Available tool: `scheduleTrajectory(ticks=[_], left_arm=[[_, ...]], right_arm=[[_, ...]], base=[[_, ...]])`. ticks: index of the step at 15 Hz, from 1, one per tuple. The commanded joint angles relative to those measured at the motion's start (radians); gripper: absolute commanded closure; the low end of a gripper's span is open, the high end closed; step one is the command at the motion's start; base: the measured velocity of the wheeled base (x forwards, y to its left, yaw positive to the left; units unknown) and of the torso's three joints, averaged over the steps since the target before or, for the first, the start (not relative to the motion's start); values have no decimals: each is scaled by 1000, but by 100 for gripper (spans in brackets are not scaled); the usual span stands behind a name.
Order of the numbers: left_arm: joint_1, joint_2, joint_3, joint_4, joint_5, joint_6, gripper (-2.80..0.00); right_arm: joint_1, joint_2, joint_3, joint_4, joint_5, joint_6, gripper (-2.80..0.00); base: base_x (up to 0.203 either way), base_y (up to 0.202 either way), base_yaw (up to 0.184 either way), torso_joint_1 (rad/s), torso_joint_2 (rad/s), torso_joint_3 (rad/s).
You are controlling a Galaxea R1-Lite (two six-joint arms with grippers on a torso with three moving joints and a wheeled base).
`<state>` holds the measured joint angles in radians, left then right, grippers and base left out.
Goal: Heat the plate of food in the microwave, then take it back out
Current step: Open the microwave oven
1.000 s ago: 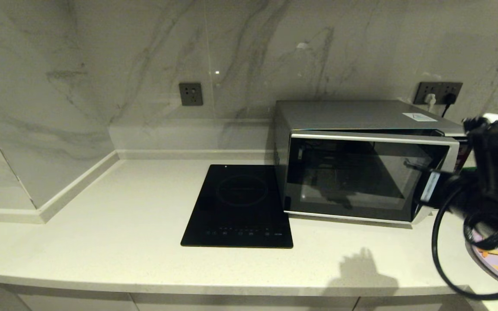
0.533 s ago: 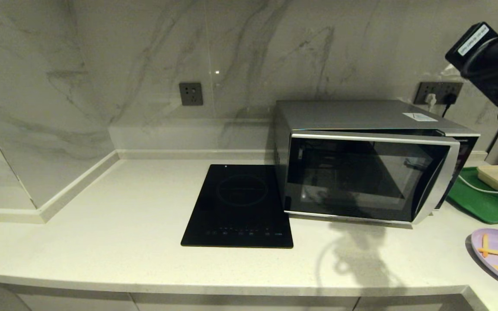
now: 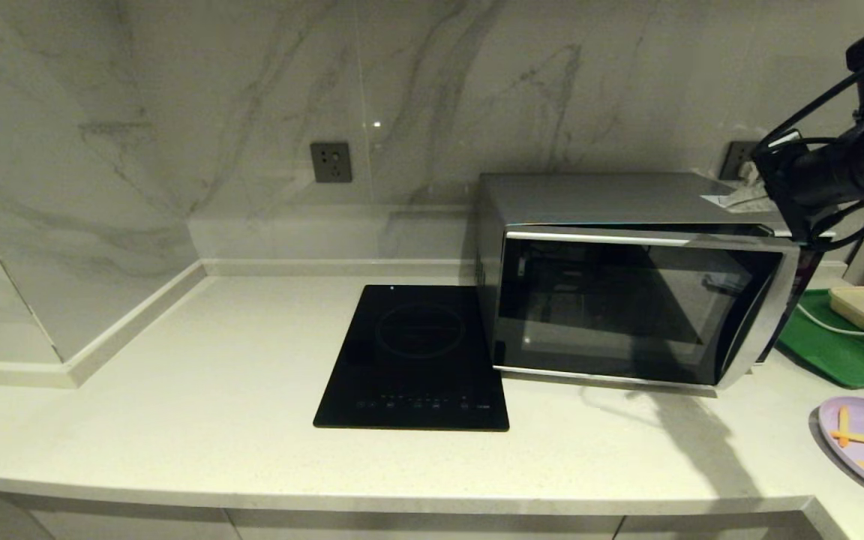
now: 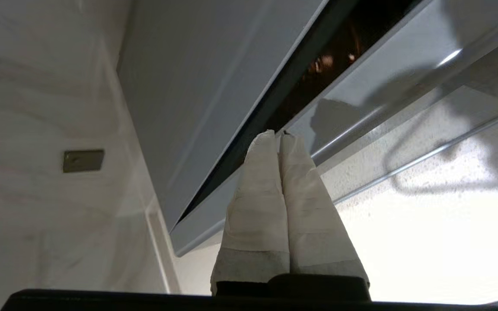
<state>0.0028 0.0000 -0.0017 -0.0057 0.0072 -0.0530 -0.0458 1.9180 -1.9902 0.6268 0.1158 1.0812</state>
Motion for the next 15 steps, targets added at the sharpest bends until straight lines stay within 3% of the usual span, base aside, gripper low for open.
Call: scheduleTrajectory(ticks=[1, 15], left_arm=[[0, 0, 0, 0, 0, -1, 0], [0, 0, 0, 0, 0, -1, 0]], right_arm=[[-20, 28, -1, 2, 8, 6, 0], [-73, 105, 8, -47, 1, -6, 0]], base=[[0, 0, 0, 0, 0, 0], [0, 0, 0, 0, 0, 0]])
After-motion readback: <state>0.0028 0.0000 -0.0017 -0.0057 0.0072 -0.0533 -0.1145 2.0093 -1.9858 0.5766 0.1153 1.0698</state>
